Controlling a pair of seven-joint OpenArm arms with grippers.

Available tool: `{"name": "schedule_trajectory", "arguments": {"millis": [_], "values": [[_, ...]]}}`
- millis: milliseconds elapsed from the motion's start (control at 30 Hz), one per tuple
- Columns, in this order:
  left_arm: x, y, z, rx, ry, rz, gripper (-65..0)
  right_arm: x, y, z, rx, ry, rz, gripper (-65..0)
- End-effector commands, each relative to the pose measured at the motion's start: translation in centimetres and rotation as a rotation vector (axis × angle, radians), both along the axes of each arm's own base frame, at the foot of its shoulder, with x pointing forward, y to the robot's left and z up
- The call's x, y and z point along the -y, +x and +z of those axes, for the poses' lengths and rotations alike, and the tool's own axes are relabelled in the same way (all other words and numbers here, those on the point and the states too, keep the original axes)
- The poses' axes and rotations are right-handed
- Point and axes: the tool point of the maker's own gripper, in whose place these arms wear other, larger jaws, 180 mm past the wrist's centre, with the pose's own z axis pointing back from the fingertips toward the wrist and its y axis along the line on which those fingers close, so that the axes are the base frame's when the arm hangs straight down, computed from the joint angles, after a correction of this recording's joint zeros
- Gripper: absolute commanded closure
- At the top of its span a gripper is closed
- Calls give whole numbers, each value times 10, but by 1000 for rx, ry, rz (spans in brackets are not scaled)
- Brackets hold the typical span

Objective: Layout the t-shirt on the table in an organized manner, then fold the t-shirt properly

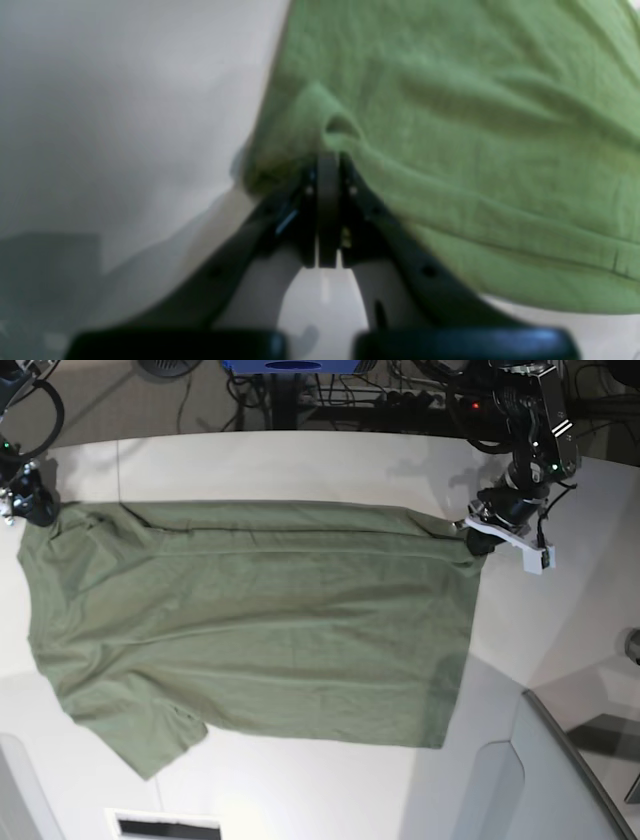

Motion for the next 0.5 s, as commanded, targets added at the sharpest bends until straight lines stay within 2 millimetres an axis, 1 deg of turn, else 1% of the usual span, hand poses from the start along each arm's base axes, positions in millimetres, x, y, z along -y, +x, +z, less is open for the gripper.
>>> {"name": "schedule_trajectory", "arguments": {"millis": [0,67,133,200,233,300,400,467], "values": [[-5,11,11,44,13,5,0,4,-19,-9,-89,-19,28,-153],[-5,16,13,49,10,5,0,4,-19,-9,-89,-19,28,-153],[1,19,8,39,-4,-5,0,3,-19,-9,-90,-18,29,-153],[1,20,7,36,-5,-6,0,3,-19,-9,-90,-18,29,-153],[2,19,8,41,-4,-7,0,3,-18,-9,-88,-17,28,-153],[3,21,18,68,8,-15,0,3,-18,-9,-88,-17,28,-153],[-1,13,29,82,36,-6,0,4,-18,-9,-88,-19,28,-153],[-9,5,30,69,55,32,0,4,-18,-9,-88,-19,28,-153]]}}
